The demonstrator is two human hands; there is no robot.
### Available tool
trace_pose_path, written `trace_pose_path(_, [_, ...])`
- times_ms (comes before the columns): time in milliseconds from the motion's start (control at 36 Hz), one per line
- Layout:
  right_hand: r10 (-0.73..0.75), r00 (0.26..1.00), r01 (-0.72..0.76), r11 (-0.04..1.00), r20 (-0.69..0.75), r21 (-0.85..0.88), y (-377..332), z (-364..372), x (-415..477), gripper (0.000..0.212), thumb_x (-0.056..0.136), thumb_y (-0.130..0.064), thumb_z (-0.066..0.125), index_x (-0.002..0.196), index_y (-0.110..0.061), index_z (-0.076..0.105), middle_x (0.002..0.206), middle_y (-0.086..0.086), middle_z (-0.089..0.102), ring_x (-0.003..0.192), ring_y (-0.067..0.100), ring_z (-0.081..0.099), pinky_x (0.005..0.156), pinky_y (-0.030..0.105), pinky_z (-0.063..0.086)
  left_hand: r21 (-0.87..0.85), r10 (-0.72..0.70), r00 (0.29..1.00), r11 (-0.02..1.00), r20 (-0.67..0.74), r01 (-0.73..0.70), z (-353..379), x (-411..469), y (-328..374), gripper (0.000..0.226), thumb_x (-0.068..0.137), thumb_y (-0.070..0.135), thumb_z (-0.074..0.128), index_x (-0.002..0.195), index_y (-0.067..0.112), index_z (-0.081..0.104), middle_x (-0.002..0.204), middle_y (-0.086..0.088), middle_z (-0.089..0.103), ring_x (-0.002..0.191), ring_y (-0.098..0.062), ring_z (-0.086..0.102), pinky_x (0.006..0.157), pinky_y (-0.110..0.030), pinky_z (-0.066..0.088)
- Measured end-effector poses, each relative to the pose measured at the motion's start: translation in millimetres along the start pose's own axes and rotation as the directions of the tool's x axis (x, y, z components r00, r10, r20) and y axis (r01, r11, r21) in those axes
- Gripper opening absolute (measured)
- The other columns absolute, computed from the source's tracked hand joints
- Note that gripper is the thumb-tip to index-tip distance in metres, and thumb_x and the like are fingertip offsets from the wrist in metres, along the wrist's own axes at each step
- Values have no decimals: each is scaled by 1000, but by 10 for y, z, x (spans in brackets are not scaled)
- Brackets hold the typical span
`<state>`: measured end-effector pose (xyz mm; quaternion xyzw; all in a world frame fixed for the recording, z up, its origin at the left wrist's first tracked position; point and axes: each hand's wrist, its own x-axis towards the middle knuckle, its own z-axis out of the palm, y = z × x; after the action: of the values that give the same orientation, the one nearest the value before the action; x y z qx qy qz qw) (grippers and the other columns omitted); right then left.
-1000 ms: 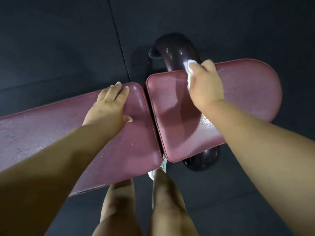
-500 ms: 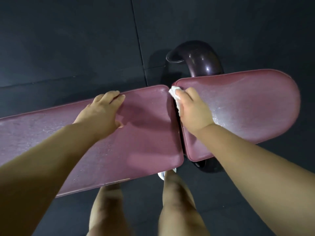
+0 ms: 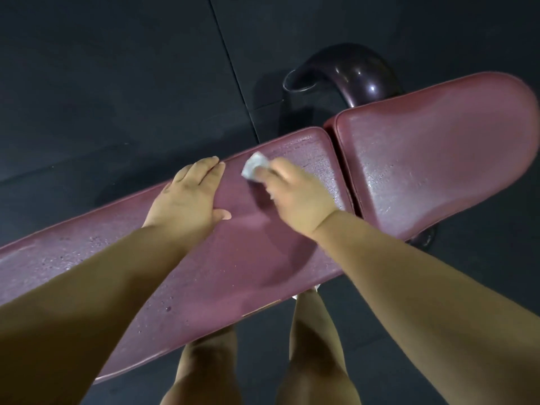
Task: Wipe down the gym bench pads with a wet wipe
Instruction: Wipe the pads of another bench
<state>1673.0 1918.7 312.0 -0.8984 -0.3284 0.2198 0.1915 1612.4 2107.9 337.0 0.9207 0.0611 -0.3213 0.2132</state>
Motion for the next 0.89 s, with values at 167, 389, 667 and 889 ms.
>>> trace_pose_path(167, [596, 738, -592, 797, -316, 121, 455, -274, -109, 44, 89, -2, 44, 130, -14, 55, 115, 17, 47, 89, 34, 53, 83, 39, 46, -35, 4, 1000, 999, -21, -4, 23, 17, 5, 84, 84, 35, 67, 150, 15, 18, 156, 4, 16, 141, -18, 14, 116, -34, 19])
trace_pose_path(389, [80, 994, -72, 992, -76, 105, -524, 360, -429, 48, 87, -26, 33, 120, -10, 63, 85, -4, 56, 66, 18, 51, 52, 28, 47, -28, 13, 999, 1000, -41, -15, 95, -21, 46, 81, 86, 28, 65, 150, 12, 17, 156, 0, 13, 141, -22, 13, 116, -36, 19])
trace_pose_path(667, [721, 639, -673, 693, -269, 259, 375, -216, -604, 36, 94, -3, 46, 125, -16, 58, 116, 7, 47, 84, 17, 49, 73, 15, 37, -68, -32, 999, 997, -29, 30, 91, -71, 115, 80, 90, 26, 62, 151, 14, 13, 158, 3, 5, 144, -19, 3, 117, -35, 13])
trace_pose_path(889, [20, 994, -39, 983, 104, 181, -569, 531, -930, 56, 93, -36, 18, 130, -15, 54, 120, 6, 55, 103, 22, 53, 87, 35, 44, -28, -98, 995, 995, -20, 97, 301, -494, 245, 80, 83, 32, 68, 148, 14, 25, 154, -1, 4, 138, -24, 9, 112, -44, 27])
